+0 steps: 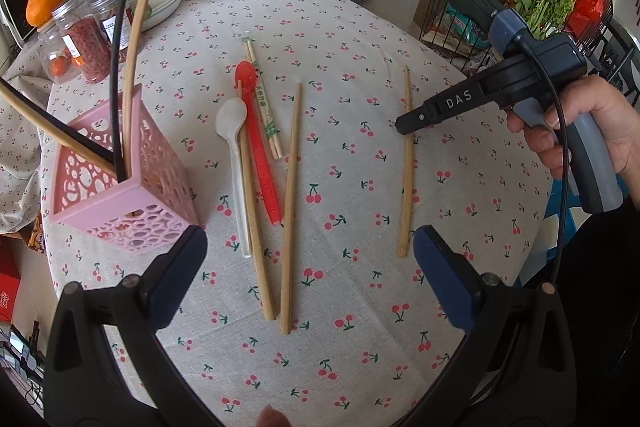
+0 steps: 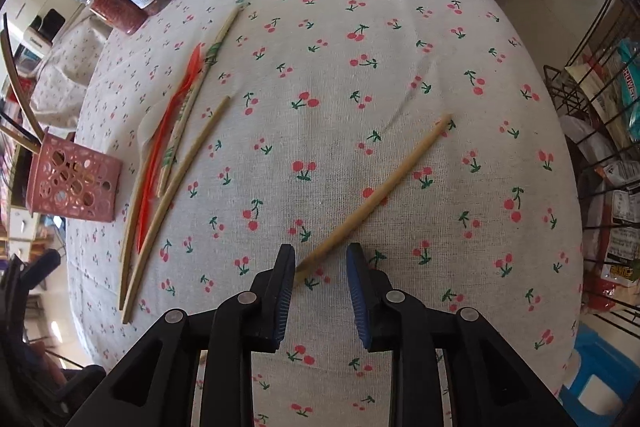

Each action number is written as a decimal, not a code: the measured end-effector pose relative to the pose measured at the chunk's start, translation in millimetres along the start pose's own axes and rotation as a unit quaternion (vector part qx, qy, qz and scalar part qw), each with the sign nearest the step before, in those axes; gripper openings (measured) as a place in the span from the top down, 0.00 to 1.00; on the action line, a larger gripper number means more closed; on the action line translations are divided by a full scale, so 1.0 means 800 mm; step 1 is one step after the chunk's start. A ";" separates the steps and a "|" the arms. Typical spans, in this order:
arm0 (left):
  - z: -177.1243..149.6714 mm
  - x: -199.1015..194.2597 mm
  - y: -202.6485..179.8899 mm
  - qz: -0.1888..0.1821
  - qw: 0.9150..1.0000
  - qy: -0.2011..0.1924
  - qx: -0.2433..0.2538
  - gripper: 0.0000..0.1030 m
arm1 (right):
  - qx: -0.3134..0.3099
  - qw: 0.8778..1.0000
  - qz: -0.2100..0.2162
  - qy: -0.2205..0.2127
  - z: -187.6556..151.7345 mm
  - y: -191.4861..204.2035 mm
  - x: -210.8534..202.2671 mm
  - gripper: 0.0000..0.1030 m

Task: Organize utensils
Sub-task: 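Lift the wooden chopstick with the right gripper while the left gripper grasps another wooden chopstick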

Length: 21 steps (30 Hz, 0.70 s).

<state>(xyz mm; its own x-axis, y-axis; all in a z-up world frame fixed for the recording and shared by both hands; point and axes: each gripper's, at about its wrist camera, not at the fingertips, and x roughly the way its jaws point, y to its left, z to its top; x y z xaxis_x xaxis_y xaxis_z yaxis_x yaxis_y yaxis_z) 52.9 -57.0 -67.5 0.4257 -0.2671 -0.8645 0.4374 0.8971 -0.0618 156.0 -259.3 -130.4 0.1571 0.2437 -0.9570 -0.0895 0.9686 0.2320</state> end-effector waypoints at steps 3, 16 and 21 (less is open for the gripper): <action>0.001 0.004 0.001 0.005 1.000 0.007 -0.001 0.01 | -0.001 1.000 -0.015 -0.010 0.003 0.011 0.001 0.68; 0.026 0.029 -0.036 0.054 0.998 0.034 0.026 0.01 | -0.041 0.997 -0.060 -0.026 0.001 -0.008 -0.028 0.99; 0.053 0.046 -0.035 0.054 0.998 0.041 -0.004 0.03 | 0.023 1.000 -0.009 -0.002 0.006 -0.039 -0.020 0.93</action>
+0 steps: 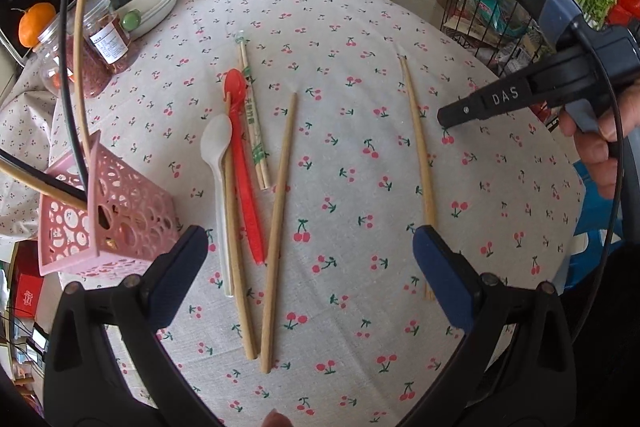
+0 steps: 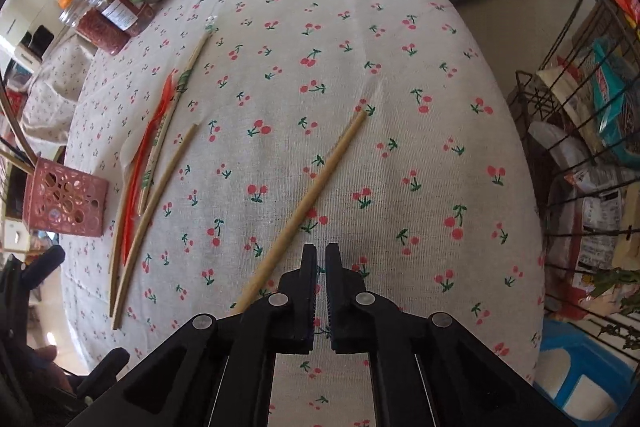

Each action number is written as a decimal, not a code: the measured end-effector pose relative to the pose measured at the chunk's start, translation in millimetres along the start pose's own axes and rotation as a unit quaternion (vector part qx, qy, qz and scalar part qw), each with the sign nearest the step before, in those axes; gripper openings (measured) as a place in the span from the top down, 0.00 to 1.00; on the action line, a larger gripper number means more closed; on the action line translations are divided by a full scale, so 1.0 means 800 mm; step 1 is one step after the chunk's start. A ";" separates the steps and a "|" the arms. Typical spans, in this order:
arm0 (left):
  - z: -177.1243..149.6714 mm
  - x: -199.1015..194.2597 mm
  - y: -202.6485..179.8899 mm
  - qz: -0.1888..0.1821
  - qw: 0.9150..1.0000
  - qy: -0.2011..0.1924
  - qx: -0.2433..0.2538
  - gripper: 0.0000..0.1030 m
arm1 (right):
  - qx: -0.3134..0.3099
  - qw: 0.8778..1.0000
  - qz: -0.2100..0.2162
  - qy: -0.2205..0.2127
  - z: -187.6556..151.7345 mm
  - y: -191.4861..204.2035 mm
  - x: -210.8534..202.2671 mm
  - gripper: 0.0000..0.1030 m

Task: Organize utensils
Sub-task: 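Lift the wooden chopstick with the right gripper while the left gripper grasps another wooden chopstick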

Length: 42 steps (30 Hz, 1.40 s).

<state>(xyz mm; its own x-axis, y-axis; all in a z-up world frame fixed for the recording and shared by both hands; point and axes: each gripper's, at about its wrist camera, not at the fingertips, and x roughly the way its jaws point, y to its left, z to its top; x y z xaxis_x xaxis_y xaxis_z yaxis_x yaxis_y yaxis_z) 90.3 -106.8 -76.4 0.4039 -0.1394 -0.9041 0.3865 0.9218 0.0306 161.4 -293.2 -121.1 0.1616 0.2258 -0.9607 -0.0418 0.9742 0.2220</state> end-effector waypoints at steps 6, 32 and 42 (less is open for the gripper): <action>0.029 0.037 0.006 0.002 1.000 0.022 -0.019 0.51 | 0.035 0.999 0.012 -0.007 0.003 -0.011 -0.005 0.67; 0.049 0.082 0.019 0.023 0.997 0.058 -0.040 0.93 | 0.041 0.999 0.003 -0.017 0.017 -0.004 -0.001 0.53; 0.032 0.004 0.000 0.018 1.000 -0.021 0.006 0.93 | 0.018 0.999 -0.033 -0.032 0.026 0.024 0.020 0.51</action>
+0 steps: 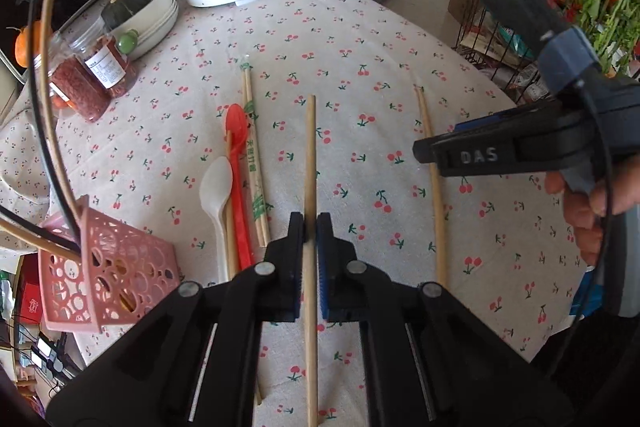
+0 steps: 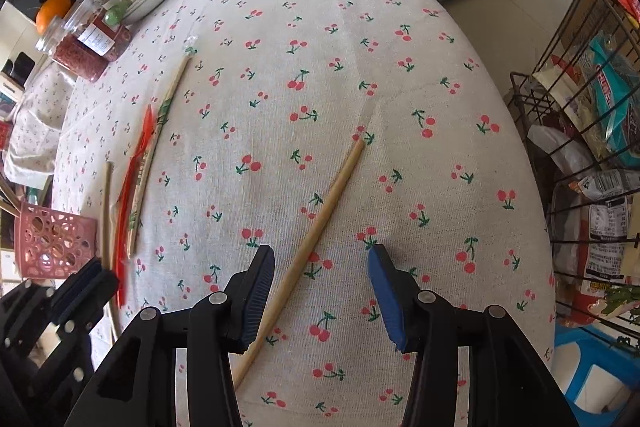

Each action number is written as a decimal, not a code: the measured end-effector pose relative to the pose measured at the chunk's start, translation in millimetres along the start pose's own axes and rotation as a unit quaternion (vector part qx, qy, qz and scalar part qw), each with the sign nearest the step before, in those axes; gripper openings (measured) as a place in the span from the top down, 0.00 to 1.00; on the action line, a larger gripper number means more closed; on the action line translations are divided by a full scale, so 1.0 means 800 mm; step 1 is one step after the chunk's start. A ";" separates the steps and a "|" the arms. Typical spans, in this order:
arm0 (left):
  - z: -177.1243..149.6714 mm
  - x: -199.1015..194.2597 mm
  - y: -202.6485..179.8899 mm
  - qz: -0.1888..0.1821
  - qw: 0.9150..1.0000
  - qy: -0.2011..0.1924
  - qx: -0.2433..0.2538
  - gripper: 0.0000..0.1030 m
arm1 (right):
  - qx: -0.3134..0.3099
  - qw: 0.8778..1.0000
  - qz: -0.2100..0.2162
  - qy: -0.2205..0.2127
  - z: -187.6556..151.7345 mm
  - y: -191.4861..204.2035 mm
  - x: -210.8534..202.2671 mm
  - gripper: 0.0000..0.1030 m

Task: Organize utensils
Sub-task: 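Lift the wooden chopstick with the right gripper while the left gripper grasps another wooden chopstick, then carry both wooden chopsticks upright to the pink basket and open both grippers into it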

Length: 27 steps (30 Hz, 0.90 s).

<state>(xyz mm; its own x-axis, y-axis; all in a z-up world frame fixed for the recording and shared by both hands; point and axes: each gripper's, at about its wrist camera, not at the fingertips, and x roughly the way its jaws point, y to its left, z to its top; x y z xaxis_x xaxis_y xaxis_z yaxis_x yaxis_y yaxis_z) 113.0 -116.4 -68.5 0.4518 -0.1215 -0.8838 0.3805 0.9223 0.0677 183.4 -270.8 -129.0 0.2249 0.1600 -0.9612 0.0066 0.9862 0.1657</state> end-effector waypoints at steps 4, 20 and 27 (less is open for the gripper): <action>-0.014 -0.026 0.008 -0.007 1.000 -0.021 0.002 0.93 | -0.029 0.998 -0.050 -0.020 0.002 0.021 0.005 0.78; -0.064 -0.131 0.068 -0.042 0.990 -0.128 -0.040 0.93 | -0.021 0.987 0.060 -0.146 -0.018 0.036 -0.076 0.94; -0.073 -0.177 0.093 -0.038 0.978 -0.195 -0.062 0.93 | -0.077 0.961 0.081 -0.252 -0.052 0.067 -0.147 0.94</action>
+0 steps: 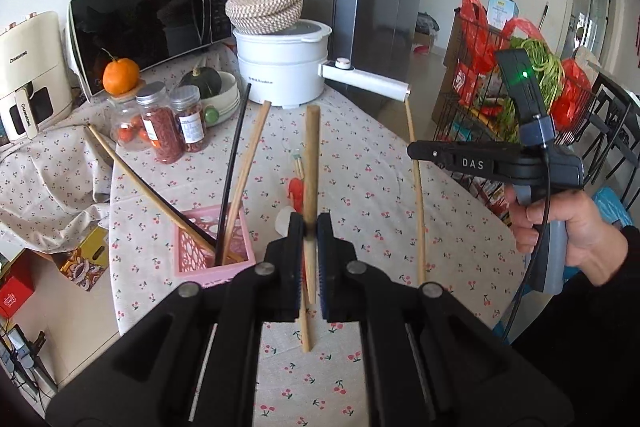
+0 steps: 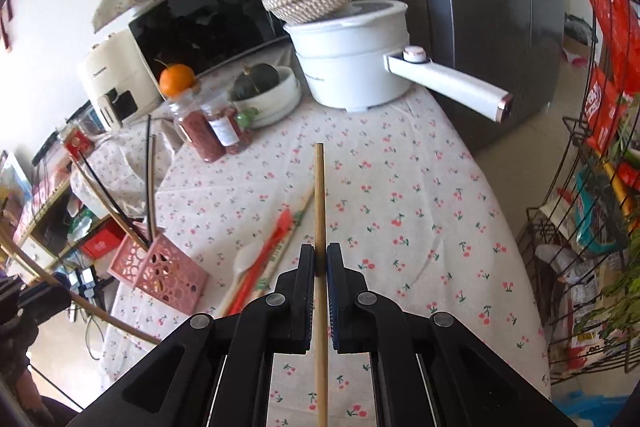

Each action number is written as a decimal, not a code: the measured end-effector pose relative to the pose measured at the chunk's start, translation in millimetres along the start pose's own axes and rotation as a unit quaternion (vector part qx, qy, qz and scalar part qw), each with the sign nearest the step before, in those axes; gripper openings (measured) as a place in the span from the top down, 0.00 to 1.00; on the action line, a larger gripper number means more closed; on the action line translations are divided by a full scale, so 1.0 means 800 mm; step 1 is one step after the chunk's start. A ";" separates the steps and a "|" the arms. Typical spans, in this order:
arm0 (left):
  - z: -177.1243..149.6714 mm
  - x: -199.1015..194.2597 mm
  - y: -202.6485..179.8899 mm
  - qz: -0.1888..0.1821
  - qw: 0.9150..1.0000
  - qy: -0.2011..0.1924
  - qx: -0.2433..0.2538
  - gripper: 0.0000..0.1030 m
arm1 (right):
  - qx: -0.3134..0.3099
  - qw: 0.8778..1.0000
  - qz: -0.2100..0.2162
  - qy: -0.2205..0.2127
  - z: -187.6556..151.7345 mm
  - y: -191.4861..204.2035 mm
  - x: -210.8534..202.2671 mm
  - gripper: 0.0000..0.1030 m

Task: Organize utensils
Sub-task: 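Carry both wooden chopsticks upright to the pink basket and open both grippers into it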

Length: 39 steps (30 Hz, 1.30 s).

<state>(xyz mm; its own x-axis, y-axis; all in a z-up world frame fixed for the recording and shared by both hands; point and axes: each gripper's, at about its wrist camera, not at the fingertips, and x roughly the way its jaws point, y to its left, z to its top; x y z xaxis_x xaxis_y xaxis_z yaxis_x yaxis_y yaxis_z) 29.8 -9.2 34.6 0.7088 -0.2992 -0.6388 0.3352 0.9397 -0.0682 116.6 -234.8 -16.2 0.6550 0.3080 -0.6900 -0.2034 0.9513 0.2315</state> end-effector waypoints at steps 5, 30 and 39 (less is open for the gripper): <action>0.008 -0.030 0.016 0.003 0.998 -0.054 -0.021 0.93 | -0.010 0.998 0.015 -0.062 0.006 0.016 -0.034 0.94; 0.017 -0.010 0.111 0.116 0.983 -0.101 -0.101 0.93 | -0.029 0.981 0.123 -0.146 0.036 0.091 -0.097 0.94; 0.013 0.034 0.127 0.095 0.985 -0.064 -0.126 0.93 | -0.027 0.977 0.149 -0.148 0.040 0.116 -0.096 0.94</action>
<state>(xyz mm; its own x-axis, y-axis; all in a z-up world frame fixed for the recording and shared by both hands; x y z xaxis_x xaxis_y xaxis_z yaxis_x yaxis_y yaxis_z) 89.6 76.0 18.1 0.8214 -0.1164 -0.5583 0.0344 0.9873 -0.1552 70.5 -170.2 80.0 0.7405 0.5627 -0.3675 -0.4502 0.8213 0.3504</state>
